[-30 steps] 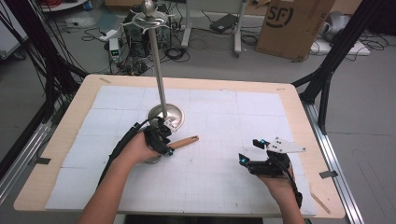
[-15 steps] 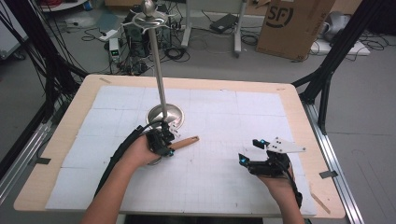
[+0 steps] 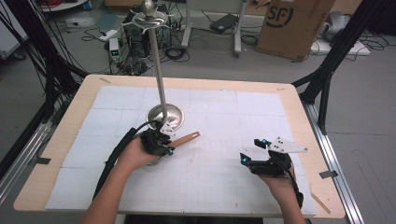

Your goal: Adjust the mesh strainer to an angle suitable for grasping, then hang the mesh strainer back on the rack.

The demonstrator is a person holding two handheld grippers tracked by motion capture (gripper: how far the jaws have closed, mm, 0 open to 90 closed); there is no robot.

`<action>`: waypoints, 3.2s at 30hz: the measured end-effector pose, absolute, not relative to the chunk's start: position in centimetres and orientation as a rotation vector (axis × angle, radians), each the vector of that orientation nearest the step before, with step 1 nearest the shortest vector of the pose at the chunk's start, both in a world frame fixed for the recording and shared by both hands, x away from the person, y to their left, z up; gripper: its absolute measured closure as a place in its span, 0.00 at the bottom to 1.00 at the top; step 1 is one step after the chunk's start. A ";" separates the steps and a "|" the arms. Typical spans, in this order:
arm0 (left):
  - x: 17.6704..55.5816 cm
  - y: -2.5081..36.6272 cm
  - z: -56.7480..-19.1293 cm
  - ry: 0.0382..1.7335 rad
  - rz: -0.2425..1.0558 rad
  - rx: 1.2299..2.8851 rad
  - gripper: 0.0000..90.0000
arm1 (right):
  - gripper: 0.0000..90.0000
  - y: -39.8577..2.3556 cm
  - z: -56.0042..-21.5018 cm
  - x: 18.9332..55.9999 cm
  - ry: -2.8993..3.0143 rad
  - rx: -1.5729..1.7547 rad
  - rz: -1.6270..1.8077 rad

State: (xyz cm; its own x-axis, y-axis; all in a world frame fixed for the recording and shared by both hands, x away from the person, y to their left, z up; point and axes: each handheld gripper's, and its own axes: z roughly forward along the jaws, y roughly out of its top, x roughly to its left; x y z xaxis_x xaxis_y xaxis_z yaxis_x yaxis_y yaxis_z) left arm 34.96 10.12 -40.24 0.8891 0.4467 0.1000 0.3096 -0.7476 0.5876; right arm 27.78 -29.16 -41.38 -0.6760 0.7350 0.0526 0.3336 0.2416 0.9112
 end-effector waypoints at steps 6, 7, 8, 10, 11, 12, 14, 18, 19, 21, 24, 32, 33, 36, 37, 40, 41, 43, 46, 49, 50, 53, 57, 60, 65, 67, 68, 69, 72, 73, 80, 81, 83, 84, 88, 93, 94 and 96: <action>34.6 10.9 -39.2 0.541 0.323 2.412 0.77 | 0.20 -29.1 -41.4 27.8 2.133 0.983 1.421; 34.6 10.9 -39.1 0.537 0.320 2.405 0.77 | 0.20 -29.1 -41.4 27.8 2.134 0.983 1.420; 34.6 11.0 -39.0 0.534 0.318 2.401 0.77 | 0.20 -29.1 -41.4 27.8 2.134 0.983 1.420; 34.6 11.2 -38.8 0.536 0.315 2.388 0.77 | 0.20 -29.2 -41.3 27.8 2.129 0.986 1.423; 34.6 11.3 -38.7 0.540 0.311 2.378 0.77 | 0.20 -29.3 -41.3 27.8 2.126 0.987 1.425; 34.6 11.3 -38.7 0.544 0.307 2.372 0.77 | 0.20 -29.3 -41.3 27.8 2.123 0.992 1.427; 34.6 11.5 -38.6 0.547 0.309 2.364 0.77 | 0.20 -29.4 -41.3 27.9 2.118 0.994 1.431; 34.6 11.7 -38.4 0.544 0.309 2.351 0.77 | 0.20 -29.4 -41.2 27.9 2.119 0.993 1.430; 34.6 11.7 -38.4 0.547 0.308 2.346 0.77 | 0.20 -29.4 -41.2 27.9 2.116 0.991 1.430; 34.6 11.7 -38.4 0.543 0.308 2.343 0.77 | 0.20 -29.4 -41.2 27.9 2.114 0.989 1.428; 34.5 11.8 -38.3 0.544 0.309 2.335 0.77 | 0.20 -29.4 -41.2 27.9 2.119 0.991 1.427; 34.1 12.5 -37.3 0.533 0.311 2.271 0.77 | 0.20 -29.3 -41.2 27.9 2.118 0.985 1.429; 34.1 12.6 -37.2 0.531 0.311 2.262 0.77 | 0.20 -29.3 -41.2 27.8 2.121 0.985 1.428; 33.9 13.3 -36.6 0.522 0.310 2.222 0.77 | 0.20 -29.2 -41.2 27.8 2.123 0.986 1.427; 33.8 13.5 -36.4 0.526 0.304 2.201 0.77 | 0.20 -29.1 -41.2 27.8 2.126 0.982 1.429; 33.4 14.5 -35.5 0.513 0.303 2.136 0.77 | 0.20 -29.0 -41.2 27.8 2.132 0.977 1.427; 33.2 14.8 -35.2 0.515 0.303 2.110 0.77 | 0.20 -29.0 -41.2 27.8 2.134 0.973 1.425; 33.0 15.3 -34.6 0.512 0.306 2.077 0.77 | 0.20 -28.9 -41.2 27.8 2.135 0.974 1.430; 32.6 15.9 -33.8 0.496 0.317 2.047 0.77 | 0.20 -28.9 -41.2 27.8 2.143 0.967 1.430; 32.4 16.4 -32.9 0.474 0.333 2.022 0.77 | 0.20 -28.8 -41.2 27.8 2.143 0.966 1.430; 32.3 16.6 -32.6 0.468 0.337 2.015 0.77 | 0.20 -28.8 -41.2 27.7 2.141 0.963 1.434; 32.2 17.2 -31.7 0.458 0.329 1.977 0.77 | 0.20 -28.9 -41.0 27.7 2.132 0.960 1.439; 32.2 18.2 -30.5 0.443 0.330 1.930 0.77 | 0.20 -29.1 -40.9 27.6 2.126 0.969 1.442; 32.1 19.0 -29.7 0.439 0.340 1.909 0.77 | 0.20 -29.1 -40.9 27.6 2.125 0.969 1.440; 31.9 20.0 -28.5 0.434 0.381 1.909 0.77 | 0.20 -29.2 -41.0 27.6 2.128 0.970 1.431; 32.0 20.4 -28.0 0.433 0.387 1.899 0.77 | 0.20 -29.3 -41.0 27.6 2.123 0.977 1.434; 32.0 20.5 -27.9 0.435 0.384 1.889 0.77 | 0.20 -29.3 -41.0 27.6 2.118 0.976 1.434; 32.0 20.8 -27.7 0.431 0.389 1.885 0.77 | 0.20 -29.3 -41.0 27.6 2.119 0.975 1.433; 32.0 21.2 -27.1 0.430 0.395 1.866 0.77 | 0.20 -29.3 -41.0 27.6 2.123 0.976 1.432; 32.0 21.4 -26.9 0.431 0.398 1.861 0.77 | 0.20 -29.2 -41.0 27.6 2.123 0.974 1.431; 32.2 22.4 -25.7 0.451 0.440 1.845 0.77 | 0.20 -29.3 -41.1 27.6 2.125 0.982 1.432; 32.2 22.5 -25.5 0.451 0.444 1.844 0.77 | 0.20 -29.3 -41.1 27.6 2.125 0.980 1.432; 32.3 22.9 -25.1 0.450 0.453 1.836 0.77 | 0.20 -29.3 -41.1 27.6 2.124 0.980 1.431; 32.3 23.1 -24.9 0.450 0.458 1.832 0.77 | 0.20 -29.3 -41.1 27.6 2.128 0.981 1.433; 32.6 23.7 -24.3 0.467 0.464 1.800 0.77 | 0.20 -29.2 -41.1 27.6 2.128 0.978 1.432; 33.2 24.3 -23.0 0.482 0.491 1.789 0.77 | 0.20 -29.2 -41.1 27.6 2.130 0.976 1.427; 33.3 24.4 -22.8 0.482 0.497 1.784 0.77 | 0.20 -29.2 -41.1 27.6 2.131 0.974 1.428; 33.6 24.6 -22.3 0.475 0.518 1.784 0.77 | 0.20 -29.2 -41.1 27.6 2.131 0.975 1.427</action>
